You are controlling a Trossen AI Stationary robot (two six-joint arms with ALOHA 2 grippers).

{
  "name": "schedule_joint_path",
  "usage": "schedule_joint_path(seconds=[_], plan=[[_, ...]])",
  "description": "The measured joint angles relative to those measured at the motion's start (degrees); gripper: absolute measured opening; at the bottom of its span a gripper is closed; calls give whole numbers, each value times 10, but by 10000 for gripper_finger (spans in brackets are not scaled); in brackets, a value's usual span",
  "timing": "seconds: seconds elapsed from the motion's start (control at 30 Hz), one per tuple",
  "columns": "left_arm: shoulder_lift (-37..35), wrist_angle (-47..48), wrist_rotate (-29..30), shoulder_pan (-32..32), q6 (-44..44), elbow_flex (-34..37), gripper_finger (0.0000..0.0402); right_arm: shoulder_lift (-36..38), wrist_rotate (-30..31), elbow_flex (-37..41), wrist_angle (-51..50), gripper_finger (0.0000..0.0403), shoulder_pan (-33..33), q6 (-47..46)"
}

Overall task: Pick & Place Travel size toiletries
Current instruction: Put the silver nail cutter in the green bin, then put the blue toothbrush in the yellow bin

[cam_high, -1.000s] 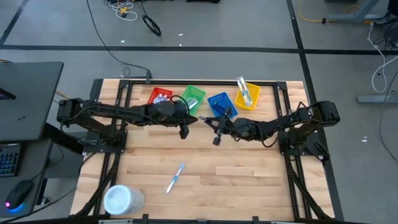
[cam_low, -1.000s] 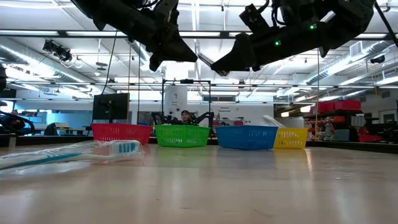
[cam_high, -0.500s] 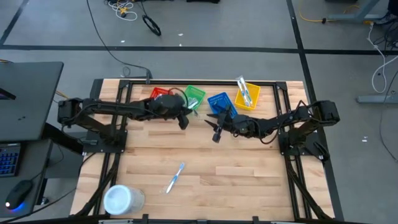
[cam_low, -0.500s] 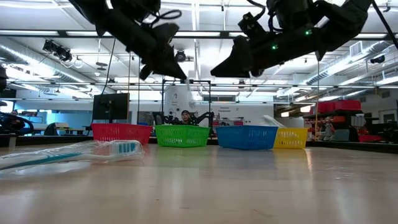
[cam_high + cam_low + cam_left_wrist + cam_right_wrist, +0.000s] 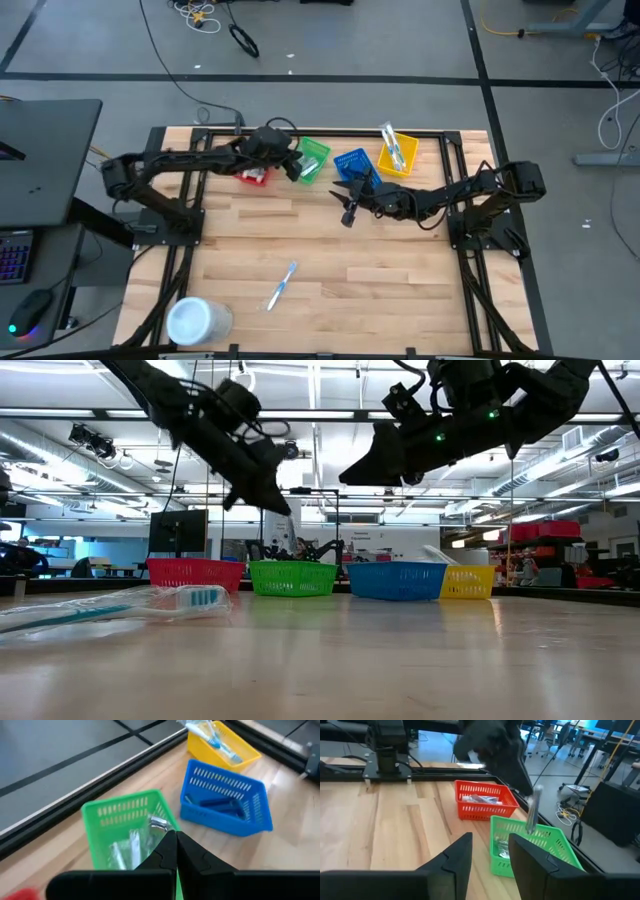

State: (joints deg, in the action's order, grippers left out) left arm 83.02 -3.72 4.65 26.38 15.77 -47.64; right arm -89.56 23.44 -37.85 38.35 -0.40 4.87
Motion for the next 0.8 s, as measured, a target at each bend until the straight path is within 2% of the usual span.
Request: schedule_joint_path(seconds=[0.2,0.43,0.6,0.8], plan=[[93,-88,-15,33,-17,-17,1,0,0,0,-8,135,-6,-1],[160,-62,-12,56,18,-57,1,0,0,1,-29,136,-10,0],[189,-37,-61,52,52,-57,17,0,0,1,-55,136,-12,-1],[191,2,-80,47,49,-57,34,0,0,1,-105,136,-12,-2]])
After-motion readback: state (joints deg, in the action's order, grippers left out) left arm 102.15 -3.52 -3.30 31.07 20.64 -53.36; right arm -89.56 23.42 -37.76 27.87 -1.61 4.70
